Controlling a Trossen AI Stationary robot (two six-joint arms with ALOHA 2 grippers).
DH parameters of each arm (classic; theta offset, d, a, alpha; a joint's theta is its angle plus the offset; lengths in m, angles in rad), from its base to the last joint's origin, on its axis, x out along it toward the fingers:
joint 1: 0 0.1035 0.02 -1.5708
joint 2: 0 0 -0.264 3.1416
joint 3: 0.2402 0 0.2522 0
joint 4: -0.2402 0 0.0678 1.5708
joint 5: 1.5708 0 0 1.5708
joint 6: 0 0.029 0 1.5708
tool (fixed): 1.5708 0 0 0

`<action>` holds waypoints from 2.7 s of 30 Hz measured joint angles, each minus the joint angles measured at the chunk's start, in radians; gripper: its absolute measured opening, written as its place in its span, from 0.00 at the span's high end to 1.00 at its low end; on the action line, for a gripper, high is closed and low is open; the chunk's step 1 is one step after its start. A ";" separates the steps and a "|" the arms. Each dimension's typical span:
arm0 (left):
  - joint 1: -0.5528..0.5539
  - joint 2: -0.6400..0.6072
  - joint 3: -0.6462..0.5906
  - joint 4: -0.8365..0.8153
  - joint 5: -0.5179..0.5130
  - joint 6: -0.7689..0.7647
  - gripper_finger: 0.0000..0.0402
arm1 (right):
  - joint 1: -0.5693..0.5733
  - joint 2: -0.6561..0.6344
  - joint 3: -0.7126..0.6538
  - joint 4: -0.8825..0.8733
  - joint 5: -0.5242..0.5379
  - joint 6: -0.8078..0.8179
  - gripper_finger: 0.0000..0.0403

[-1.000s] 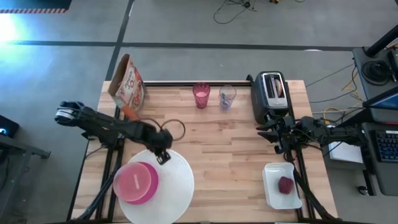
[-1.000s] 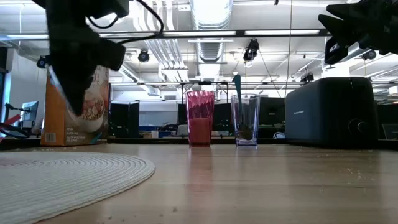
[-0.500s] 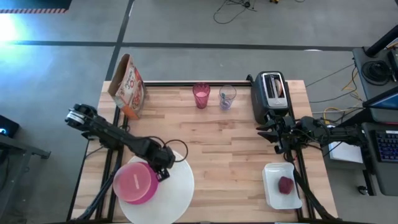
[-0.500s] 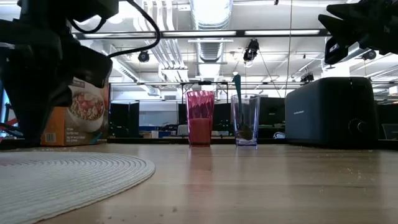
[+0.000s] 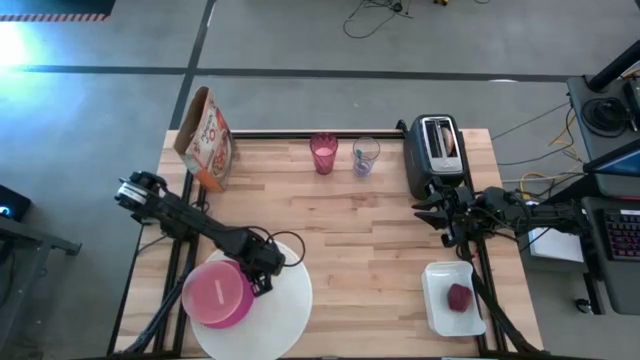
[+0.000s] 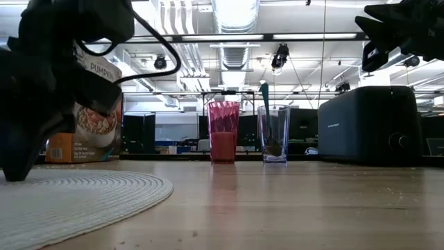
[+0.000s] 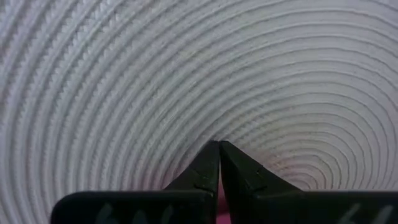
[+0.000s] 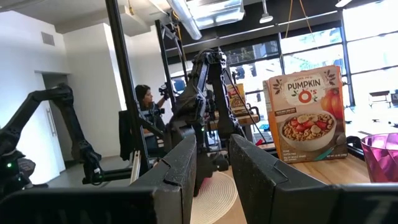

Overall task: Arrange a breakfast setting
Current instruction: Move the white table mat to the center of the table

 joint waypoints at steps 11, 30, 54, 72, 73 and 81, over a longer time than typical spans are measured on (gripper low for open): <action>0.020 0.094 0.092 -0.012 -0.043 0.154 1.00 | 0.000 0.000 0.000 0.000 0.000 0.000 0.78; 0.154 0.258 0.291 -0.054 -0.094 0.747 1.00 | 0.000 0.000 0.000 0.000 0.000 0.000 0.78; 0.382 0.467 0.676 -0.041 -0.166 1.315 1.00 | 0.000 0.000 0.000 0.000 0.000 0.000 0.78; 0.478 0.600 0.886 -0.027 -0.156 1.289 1.00 | 0.000 0.000 0.000 -0.001 0.000 0.000 0.78; 0.478 0.608 0.899 -0.027 -0.156 1.289 1.00 | 0.000 0.000 0.000 -0.001 0.000 0.000 0.78; 0.481 0.664 1.008 -0.104 -0.156 1.235 1.00 | 0.000 0.000 0.000 -0.003 0.000 0.000 0.78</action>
